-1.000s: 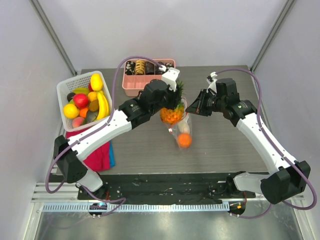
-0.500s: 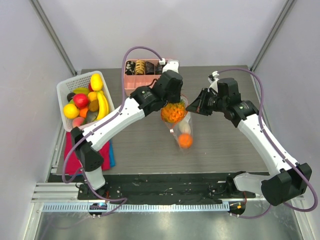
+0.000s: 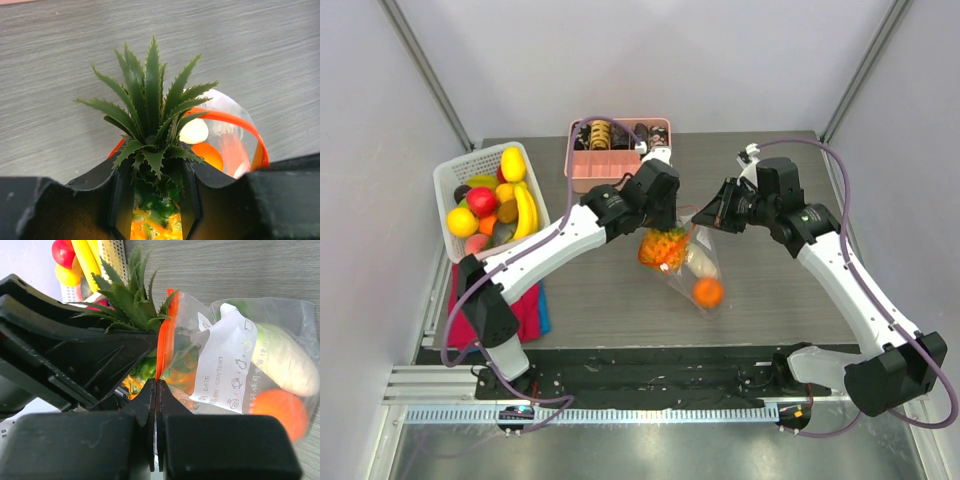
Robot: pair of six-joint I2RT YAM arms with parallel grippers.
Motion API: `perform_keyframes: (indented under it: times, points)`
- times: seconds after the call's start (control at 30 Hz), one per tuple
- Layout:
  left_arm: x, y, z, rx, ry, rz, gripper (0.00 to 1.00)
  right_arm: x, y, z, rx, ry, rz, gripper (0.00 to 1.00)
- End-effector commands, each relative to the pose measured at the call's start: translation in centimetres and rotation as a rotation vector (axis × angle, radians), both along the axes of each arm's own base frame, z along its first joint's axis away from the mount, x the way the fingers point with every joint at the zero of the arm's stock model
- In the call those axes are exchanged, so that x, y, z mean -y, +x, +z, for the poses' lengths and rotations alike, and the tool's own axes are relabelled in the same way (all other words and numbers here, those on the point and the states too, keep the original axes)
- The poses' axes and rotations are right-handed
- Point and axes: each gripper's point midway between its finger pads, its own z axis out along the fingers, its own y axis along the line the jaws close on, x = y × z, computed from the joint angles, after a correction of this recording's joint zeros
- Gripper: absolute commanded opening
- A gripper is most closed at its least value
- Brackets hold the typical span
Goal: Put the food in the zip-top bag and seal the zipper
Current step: Place the fake fruit in the zipper food storage bag.
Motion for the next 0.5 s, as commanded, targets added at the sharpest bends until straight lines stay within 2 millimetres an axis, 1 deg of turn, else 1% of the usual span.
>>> perform_keyframes:
  times: [0.0, 0.07, 0.17, 0.2, 0.23, 0.27, 0.37, 0.43, 0.47]
  points:
    - [0.4, 0.3, 6.4, 0.132, -0.17, -0.002, 0.0, -0.1, -0.6, 1.5, 0.047, 0.038, 0.008, 0.01]
    - [0.6, 0.8, 7.5, 0.158, -0.222, 0.032, 0.0, -0.1, -0.7, 1.6, 0.049, 0.042, 0.011, 0.01]
    - [0.7, 1.0, 8.0, 0.147, -0.245, 0.061, 0.0, -0.2, -0.7, 1.9, 0.054, 0.047, 0.011, 0.01]
    - [0.6, 1.1, 7.9, 0.135, -0.252, 0.085, 0.0, -0.2, -0.7, 2.1, 0.058, 0.051, 0.008, 0.01]
    - [0.6, 1.3, 7.2, 0.119, -0.24, 0.102, 0.0, -0.2, -0.7, 2.1, 0.055, 0.053, 0.005, 0.01]
    - [0.6, 1.3, 7.0, 0.111, -0.235, 0.108, 0.0, -0.2, -0.7, 2.2, 0.056, 0.057, 0.003, 0.01]
    - [0.3, 2.3, 6.9, 0.138, -0.227, 0.164, 0.0, -0.3, -0.7, 2.3, 0.049, 0.072, -0.004, 0.01]
    - [0.1, 3.0, 7.4, 0.167, -0.23, 0.191, 0.0, -0.2, -0.7, 2.2, 0.043, 0.076, -0.009, 0.01]
    - [0.2, 3.3, 7.3, 0.177, -0.225, 0.2, 0.0, -0.3, -0.8, 2.2, 0.041, 0.081, -0.01, 0.01]
